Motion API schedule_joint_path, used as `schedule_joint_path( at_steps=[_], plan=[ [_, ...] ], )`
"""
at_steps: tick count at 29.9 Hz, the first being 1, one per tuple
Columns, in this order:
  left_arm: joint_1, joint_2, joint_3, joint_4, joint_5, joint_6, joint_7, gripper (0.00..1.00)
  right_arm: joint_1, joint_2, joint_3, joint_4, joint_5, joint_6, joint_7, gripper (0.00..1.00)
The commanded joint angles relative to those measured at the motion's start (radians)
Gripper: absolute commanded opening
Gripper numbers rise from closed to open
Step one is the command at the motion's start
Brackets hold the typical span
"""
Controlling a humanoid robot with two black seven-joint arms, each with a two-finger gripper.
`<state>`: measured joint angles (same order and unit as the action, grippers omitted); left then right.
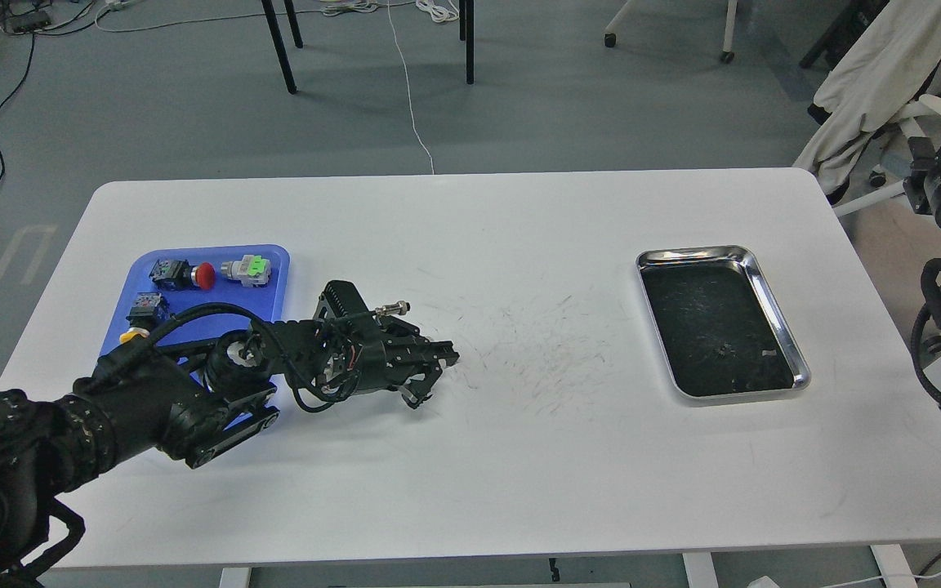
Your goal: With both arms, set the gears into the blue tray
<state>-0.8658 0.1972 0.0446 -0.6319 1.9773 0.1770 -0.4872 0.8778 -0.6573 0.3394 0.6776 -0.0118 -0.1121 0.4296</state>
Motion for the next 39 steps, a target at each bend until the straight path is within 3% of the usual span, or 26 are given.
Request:
schedule_joint_path(
  at_steps=[1,11,18,25,39],
  plan=[
    [-0.01,0.043,-0.014,-0.006,-0.005,0.001,-0.001,0.07,0.0,0.005,0.001,-0.001,-0.005,0.0,0.0,0.96],
    [-0.048,0.299,-0.046,-0.014,-0.023,0.025,-0.001,0.06,0.007,0.028,0.001,-0.003,-0.014,-0.003,0.0,0.96],
    [0.02,0.448,-0.034,-0.011,-0.04,0.093,-0.001,0.06,0.01,0.028,0.001,-0.001,-0.042,-0.003,0.0,0.96],
    [0.088,0.455,-0.031,0.023,-0.101,0.124,-0.001,0.06,0.01,0.028,0.0,0.002,-0.043,-0.003,0.0,0.96],
    [0.091,0.447,-0.026,0.051,-0.138,0.124,-0.001,0.08,0.006,0.03,-0.002,0.002,-0.062,-0.004,0.0,0.96]
  ],
)
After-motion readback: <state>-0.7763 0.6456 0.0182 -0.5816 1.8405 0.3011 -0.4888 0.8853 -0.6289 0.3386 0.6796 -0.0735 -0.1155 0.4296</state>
